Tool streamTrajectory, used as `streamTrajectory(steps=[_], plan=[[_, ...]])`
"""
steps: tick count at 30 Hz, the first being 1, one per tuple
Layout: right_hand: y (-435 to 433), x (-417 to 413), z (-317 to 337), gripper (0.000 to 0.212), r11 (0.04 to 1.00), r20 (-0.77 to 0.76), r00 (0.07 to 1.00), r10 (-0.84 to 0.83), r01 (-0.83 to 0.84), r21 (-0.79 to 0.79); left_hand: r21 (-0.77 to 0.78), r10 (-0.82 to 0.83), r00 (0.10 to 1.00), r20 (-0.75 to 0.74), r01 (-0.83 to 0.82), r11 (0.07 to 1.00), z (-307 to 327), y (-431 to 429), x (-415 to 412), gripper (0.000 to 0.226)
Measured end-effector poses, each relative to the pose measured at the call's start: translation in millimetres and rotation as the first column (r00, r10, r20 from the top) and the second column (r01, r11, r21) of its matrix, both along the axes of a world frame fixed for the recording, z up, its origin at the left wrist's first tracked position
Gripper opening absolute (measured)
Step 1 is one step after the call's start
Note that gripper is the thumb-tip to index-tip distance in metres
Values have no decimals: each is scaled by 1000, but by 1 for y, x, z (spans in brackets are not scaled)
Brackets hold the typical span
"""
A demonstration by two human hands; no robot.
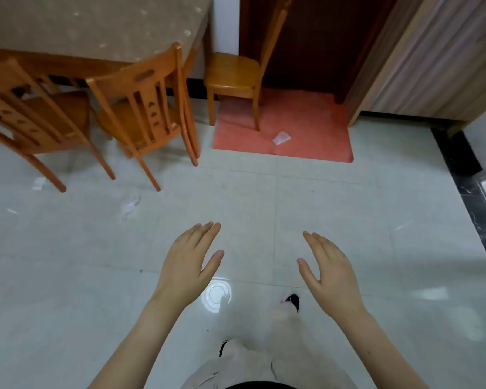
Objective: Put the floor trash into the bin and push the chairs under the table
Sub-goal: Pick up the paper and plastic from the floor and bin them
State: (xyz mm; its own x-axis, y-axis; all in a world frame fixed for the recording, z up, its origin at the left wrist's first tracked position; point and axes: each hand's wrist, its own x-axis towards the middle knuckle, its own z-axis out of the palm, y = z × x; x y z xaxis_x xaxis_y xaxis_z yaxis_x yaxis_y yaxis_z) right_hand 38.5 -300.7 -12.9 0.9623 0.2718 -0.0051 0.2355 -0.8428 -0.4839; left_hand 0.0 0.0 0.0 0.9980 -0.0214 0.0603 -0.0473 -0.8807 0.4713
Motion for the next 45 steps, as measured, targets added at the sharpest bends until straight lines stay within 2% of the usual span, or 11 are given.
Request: streamTrajectory(steps=[3, 9, 15, 21, 26, 31, 40, 45], plan=[[-21, 33, -5, 61, 998, 1, 998, -59, 59, 5, -6, -35, 999, 12, 35, 999, -2, -23, 41, 55], [-79, 129, -22, 61, 998, -2, 998, -62, 63, 15, 40, -52, 998, -37, 53, 998, -28, -85, 129, 57], [-133, 247, -7, 60, 1000, 23, 1000, -2, 2, 1, 6, 12, 1000, -25, -12, 1000, -12, -149, 240, 56], [-156, 349, 1, 60, 1000, 10, 1000, 17, -17, 19, 2, -11, 1000, 25, 11, 1000, 6, -187, 346, 54], [-162, 425, -21, 62, 997, -35, 997, 72, -73, -5, 38, -30, 999, -21, 31, 999, -14, -201, 420, 55], [-159, 536, -38, 61, 995, -42, 994, 96, -98, -30, 79, -14, 999, -45, 18, 997, -40, -199, 521, 54], [-146, 767, -3, 52, 984, 63, 985, 162, -156, -86, 99, -61, 998, -17, 63, 993, -18, -182, 764, 54], [-148, 873, 2, 53, 972, 75, 970, 232, -228, -62, 104, 2, 999, -33, 2, 995, -23, -186, 848, 53]])
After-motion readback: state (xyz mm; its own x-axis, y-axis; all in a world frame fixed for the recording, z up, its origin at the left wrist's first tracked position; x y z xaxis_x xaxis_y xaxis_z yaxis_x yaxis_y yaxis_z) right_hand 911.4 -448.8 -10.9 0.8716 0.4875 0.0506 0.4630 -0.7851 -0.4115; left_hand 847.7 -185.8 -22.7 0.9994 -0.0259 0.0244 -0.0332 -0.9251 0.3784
